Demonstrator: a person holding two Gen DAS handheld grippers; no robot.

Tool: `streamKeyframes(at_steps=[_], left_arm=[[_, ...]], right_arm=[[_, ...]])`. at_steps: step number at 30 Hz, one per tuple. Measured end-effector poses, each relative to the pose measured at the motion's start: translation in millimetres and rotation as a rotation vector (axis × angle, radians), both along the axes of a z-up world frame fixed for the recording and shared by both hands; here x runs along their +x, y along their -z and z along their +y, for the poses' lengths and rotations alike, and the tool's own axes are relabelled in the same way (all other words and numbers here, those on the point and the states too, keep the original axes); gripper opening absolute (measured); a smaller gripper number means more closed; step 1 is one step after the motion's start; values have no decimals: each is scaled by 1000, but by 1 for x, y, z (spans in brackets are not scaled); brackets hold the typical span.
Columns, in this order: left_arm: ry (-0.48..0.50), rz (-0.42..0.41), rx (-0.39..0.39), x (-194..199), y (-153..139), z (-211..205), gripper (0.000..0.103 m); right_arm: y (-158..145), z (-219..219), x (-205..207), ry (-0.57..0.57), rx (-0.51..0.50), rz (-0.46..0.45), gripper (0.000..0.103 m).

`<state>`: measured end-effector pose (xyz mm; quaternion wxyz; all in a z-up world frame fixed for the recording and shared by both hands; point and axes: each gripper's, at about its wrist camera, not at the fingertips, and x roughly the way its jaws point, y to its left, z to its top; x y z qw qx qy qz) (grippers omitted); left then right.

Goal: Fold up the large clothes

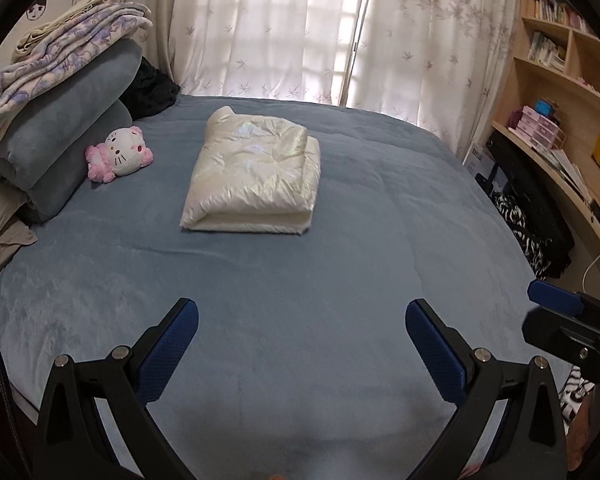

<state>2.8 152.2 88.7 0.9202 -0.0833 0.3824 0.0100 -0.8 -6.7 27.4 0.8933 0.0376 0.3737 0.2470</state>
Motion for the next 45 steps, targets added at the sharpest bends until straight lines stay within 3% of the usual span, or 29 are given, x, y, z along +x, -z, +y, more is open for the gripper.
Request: streamKeyframes(at_steps=[8, 18, 26, 45], left_arm=[[-46, 3, -22, -36, 38, -32, 103], [-33, 11, 57, -58, 71, -74, 103], [-35, 23, 109, -61, 81, -90, 103], [-56, 12, 108, -69, 82, -97, 102]], right_arm=[[44, -47, -31, 187, -43, -18, 92], [94, -75, -54, 290, -99, -14, 97], [108, -86, -56, 324, -123, -19, 97], [113, -97, -63, 332, -121, -33, 97]])
